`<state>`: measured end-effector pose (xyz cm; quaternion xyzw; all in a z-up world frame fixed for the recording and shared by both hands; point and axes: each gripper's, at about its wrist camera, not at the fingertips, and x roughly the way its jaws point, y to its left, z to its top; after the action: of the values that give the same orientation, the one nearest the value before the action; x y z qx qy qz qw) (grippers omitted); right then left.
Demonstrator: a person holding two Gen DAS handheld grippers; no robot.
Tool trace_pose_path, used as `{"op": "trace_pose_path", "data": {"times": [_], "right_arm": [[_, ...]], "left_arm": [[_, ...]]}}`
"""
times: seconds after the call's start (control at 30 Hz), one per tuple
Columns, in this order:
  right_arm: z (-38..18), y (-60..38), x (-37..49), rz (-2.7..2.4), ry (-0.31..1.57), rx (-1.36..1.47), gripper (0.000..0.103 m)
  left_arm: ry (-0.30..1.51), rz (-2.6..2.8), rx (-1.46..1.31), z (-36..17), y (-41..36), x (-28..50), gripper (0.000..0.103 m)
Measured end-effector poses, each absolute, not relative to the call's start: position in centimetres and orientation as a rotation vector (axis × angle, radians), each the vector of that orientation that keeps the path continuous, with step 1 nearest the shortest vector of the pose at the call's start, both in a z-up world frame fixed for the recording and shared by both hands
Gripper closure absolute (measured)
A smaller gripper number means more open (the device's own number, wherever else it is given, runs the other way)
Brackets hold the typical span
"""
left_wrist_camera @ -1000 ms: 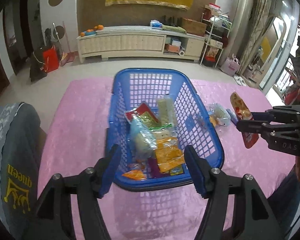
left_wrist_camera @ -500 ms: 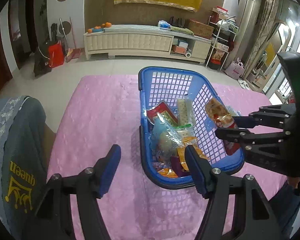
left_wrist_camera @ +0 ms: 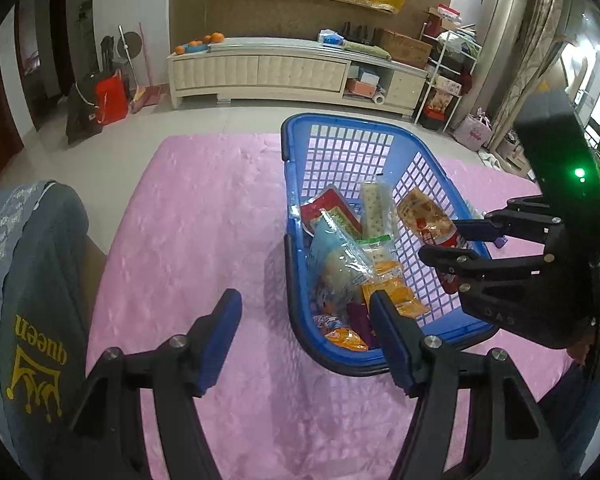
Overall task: Organize snacks
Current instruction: 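Carry the red pouch over the blue basket with the right tool and release it, then move both tools back to the clear blue-striped snack bag and cake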
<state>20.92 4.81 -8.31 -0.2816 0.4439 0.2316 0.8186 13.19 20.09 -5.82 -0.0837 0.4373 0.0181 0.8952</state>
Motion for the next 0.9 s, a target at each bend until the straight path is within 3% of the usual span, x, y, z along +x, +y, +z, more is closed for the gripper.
{"op": "trace_pose_path", "data": {"times": [0.2, 0.27, 0.37, 0.57, 0.9], "right_arm": [[-8.3, 4.6, 20.9, 0.491, 0.938, -0.612, 0.053], [-8.0, 4.2, 20.8, 0.499, 0.930, -0.595, 0.033], [-7.3, 3.2, 20.4, 0.517, 0.902, -0.557, 0.018], [-6.0, 0.2, 20.1, 0.522, 0.890, -0.492, 0.018], [-4.3, -9.0, 21.1, 0.455, 0.912, -0.406, 0.018]], "left_arm": [[0.919, 0.057, -0.147, -5.6, 19.5, 12.6, 0.039], [0.918, 0.063, -0.143, -5.3, 19.2, 12.4, 0.039], [0.919, 0.075, -0.126, -4.8, 18.6, 12.4, 0.039], [0.910, 0.073, -0.092, -3.7, 16.5, 12.8, 0.038], [0.837, -0.029, 0.014, -1.0, 8.3, 15.5, 0.027]]}}
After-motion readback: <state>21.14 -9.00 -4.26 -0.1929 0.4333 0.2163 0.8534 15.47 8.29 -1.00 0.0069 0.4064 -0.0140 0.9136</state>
